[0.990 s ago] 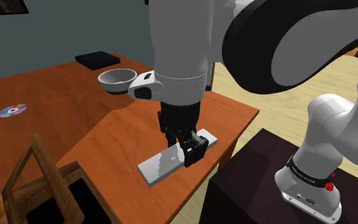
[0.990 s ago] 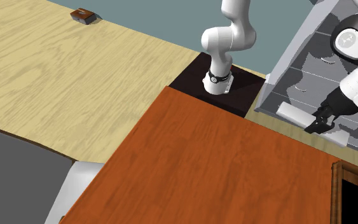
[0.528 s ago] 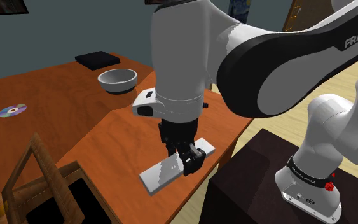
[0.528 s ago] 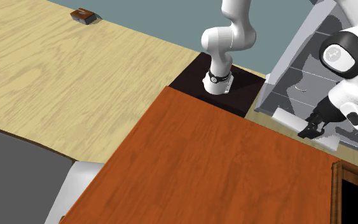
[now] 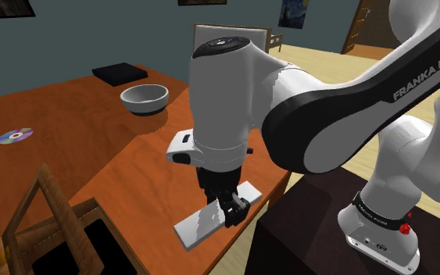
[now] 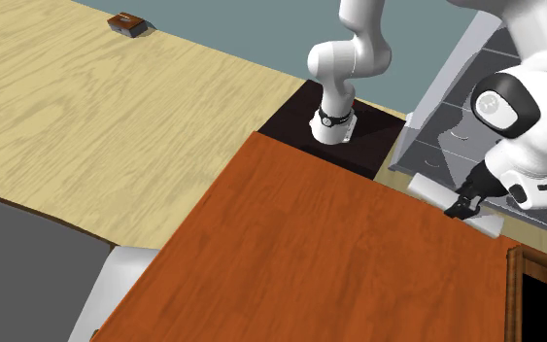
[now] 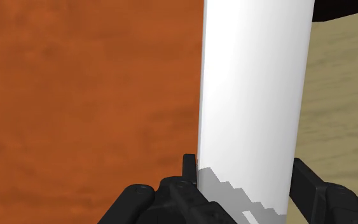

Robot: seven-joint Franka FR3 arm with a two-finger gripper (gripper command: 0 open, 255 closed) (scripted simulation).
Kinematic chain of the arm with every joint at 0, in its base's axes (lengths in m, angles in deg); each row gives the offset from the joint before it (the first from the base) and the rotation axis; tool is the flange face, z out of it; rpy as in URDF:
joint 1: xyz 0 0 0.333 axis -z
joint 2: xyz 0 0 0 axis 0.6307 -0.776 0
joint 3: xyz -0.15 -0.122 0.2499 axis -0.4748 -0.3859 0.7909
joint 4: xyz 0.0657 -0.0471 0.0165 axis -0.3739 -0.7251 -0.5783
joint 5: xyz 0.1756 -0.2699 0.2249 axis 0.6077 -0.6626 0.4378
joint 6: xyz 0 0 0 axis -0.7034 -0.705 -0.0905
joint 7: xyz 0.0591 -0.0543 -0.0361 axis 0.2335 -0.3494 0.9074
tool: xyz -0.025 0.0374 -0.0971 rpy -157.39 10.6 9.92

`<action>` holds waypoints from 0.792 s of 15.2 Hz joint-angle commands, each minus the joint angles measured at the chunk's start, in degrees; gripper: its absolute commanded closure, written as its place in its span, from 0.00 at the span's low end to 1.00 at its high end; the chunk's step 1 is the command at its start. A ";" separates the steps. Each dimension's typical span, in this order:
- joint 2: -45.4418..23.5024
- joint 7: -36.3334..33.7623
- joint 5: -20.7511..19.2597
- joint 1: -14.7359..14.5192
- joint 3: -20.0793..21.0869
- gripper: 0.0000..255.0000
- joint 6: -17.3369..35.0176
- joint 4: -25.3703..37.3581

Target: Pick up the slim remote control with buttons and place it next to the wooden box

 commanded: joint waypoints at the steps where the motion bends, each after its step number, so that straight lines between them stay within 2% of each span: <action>1: -0.79 -0.08 -0.23 0.04 0.06 1.00 1.69 -0.89; 12: -5.60 -1.32 -1.97 0.05 0.43 1.00 9.85 -4.47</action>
